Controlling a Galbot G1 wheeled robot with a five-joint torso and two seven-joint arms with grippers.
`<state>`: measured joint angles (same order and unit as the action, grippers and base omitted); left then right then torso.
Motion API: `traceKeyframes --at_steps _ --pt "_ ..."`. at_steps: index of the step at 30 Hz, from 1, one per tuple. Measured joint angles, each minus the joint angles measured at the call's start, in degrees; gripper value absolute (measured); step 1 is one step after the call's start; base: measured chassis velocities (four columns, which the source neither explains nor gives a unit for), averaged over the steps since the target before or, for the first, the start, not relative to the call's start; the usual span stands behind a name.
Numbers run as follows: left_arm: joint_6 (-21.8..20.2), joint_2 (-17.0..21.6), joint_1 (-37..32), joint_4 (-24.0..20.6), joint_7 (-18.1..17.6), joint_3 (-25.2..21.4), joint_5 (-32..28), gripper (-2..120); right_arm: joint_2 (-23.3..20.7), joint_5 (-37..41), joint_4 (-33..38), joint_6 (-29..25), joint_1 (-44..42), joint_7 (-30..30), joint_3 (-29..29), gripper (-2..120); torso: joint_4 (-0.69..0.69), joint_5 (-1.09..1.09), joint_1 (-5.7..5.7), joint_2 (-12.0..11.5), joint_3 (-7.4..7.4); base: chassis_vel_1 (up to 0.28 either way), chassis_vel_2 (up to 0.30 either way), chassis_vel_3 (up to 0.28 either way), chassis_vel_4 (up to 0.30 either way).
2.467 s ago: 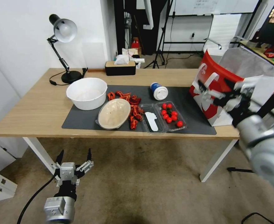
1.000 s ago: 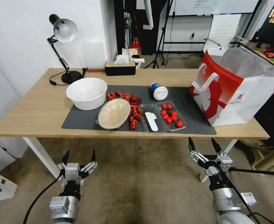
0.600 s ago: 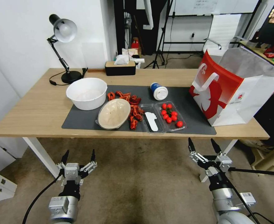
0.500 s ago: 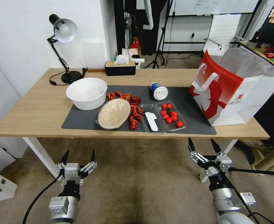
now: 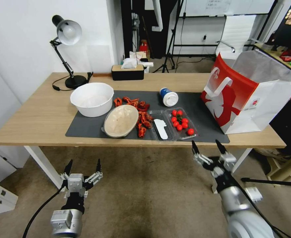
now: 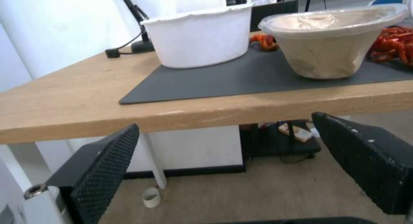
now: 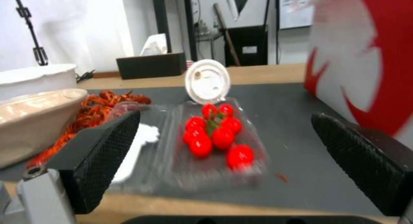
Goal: Pick up the trash from the table and place it into the takeout bag.
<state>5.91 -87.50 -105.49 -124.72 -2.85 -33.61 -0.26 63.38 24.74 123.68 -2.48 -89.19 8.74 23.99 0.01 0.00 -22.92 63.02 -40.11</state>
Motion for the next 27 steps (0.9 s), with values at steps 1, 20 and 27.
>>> traceKeyframes --at_steps 1,20,27 --pt "0.0 0.0 0.0 0.0 0.0 0.0 0.0 100 0.0 0.0 0.0 0.0 0.0 0.0 0.0 100 0.0 0.0 0.0 0.0 0.0 0.0 0.0 0.0 0.0" --pt "-2.4 -0.7 4.4 1.8 -0.2 -1.9 -0.5 100 -8.7 14.1 -14.2 19.5 42.7 10.1 -24.3 100 -0.01 -0.01 0.0 0.0 -0.01 0.0 0.0 0.0 0.0" --pt "-2.6 -1.1 4.4 1.9 -0.2 -2.9 -0.6 100 -3.5 17.6 -23.8 23.6 58.6 14.5 -33.1 100 0.0 -0.03 0.0 0.0 0.0 0.0 0.0 0.0 0.0"
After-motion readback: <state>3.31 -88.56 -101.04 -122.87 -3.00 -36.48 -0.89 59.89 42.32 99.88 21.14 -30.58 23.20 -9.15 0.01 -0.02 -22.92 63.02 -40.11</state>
